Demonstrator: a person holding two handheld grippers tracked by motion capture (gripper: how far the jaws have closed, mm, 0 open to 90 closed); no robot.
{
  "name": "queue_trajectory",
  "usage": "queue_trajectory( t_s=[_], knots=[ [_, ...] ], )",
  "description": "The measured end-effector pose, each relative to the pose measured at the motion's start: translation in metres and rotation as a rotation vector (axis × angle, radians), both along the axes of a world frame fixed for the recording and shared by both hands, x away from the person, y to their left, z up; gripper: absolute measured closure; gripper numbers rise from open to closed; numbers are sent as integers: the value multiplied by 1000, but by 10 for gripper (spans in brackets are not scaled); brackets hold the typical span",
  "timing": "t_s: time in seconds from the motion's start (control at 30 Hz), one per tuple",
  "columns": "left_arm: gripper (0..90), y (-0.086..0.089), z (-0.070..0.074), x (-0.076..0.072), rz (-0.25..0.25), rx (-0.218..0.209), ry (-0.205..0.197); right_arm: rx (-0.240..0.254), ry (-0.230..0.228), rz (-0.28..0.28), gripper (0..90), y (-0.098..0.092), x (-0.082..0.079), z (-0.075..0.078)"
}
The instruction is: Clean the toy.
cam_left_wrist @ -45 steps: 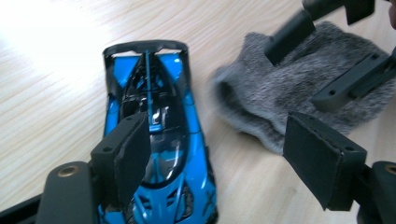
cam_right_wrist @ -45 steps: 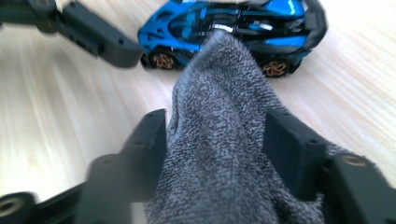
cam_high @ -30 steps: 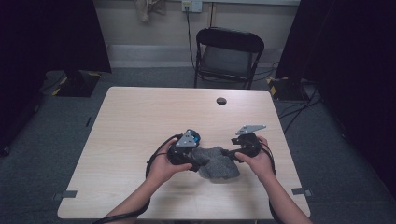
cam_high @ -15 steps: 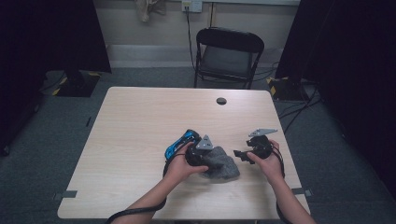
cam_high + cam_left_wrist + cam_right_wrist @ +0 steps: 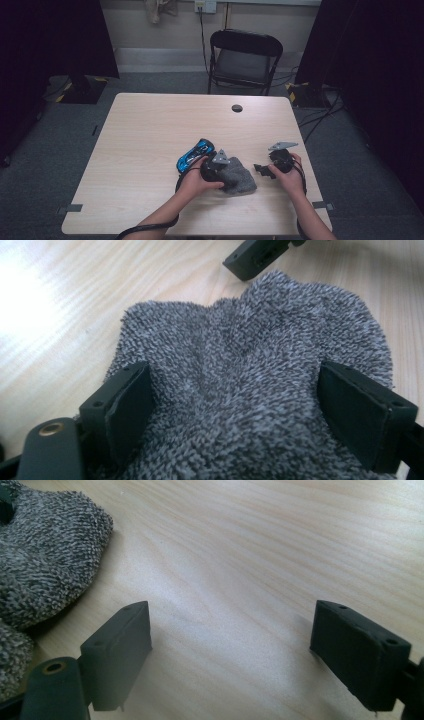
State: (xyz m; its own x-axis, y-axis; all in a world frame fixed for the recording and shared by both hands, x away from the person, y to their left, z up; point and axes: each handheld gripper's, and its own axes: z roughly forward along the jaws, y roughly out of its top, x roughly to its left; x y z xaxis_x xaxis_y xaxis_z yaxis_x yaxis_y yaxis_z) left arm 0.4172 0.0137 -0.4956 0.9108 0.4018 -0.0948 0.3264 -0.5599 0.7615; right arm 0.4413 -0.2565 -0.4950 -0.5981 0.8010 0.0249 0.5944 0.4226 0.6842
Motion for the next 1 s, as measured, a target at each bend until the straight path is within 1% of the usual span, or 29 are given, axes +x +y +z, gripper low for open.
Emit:
queue_trajectory(
  t_s=[0.03,0.1,0.17,0.2,0.3,0.33,0.37,0.4,0.43,0.47,0.5,0.53,0.6,0.67,0.7,0.73,0.8,0.87,0.93,0.97,1.0],
  knots=[
    [151,0,0,0,0,-2,5,1,-2,0,160,0,0,0],
    [152,1,-2,-1,-12,3,-1,-11,-12,6,157,0,-1,-1],
    [149,2,-4,-1,-36,10,-19,-7,-19,3,155,0,-2,-2],
    [152,2,-4,-2,-39,14,-26,-3,-18,-1,154,0,-2,-2],
    [175,0,-4,-5,-46,36,-50,7,-38,-9,154,-1,-4,-4],
    [193,1,-4,-6,-54,45,-52,13,-42,-13,153,0,-4,-4],
    [225,1,-4,-7,-55,31,-49,18,-50,-16,154,-1,-5,-5],
    [261,2,-3,-8,-61,29,-49,22,-51,-19,153,-1,-6,-6],
    [318,3,-3,-10,-70,18,-46,25,-58,-22,154,-1,-6,-6],
    [406,4,-2,-12,-79,15,-46,27,-61,-22,154,-1,-6,-6],
    [488,4,-2,-14,-79,16,-44,28,-64,-22,154,-1,-6,-7],
    [539,4,-2,-16,-82,8,-42,28,-64,-24,154,-1,-6,-7],
    [602,5,-1,-18,-80,13,-31,21,-56,-20,154,0,-5,-6],
    [649,6,2,-21,-69,13,-3,13,-46,-14,156,0,-3,-5],
    [664,7,3,-22,-60,17,12,9,-41,-11,158,1,-2,-4],
    [677,9,5,-23,-63,24,20,7,-36,-8,161,1,-2,-3],
    [692,15,8,-23,-55,23,33,3,-26,0,170,4,-1,-2],
    [701,23,13,-23,-44,18,46,1,-31,7,170,7,-1,-1],
    [703,33,21,-23,-31,10,49,34,-35,9,170,13,0,3],
    [703,40,26,-23,-23,-5,50,42,-38,15,170,17,1,6],
    [704,46,32,-23,-15,-18,52,38,-45,23,170,22,1,9]
  ],
)
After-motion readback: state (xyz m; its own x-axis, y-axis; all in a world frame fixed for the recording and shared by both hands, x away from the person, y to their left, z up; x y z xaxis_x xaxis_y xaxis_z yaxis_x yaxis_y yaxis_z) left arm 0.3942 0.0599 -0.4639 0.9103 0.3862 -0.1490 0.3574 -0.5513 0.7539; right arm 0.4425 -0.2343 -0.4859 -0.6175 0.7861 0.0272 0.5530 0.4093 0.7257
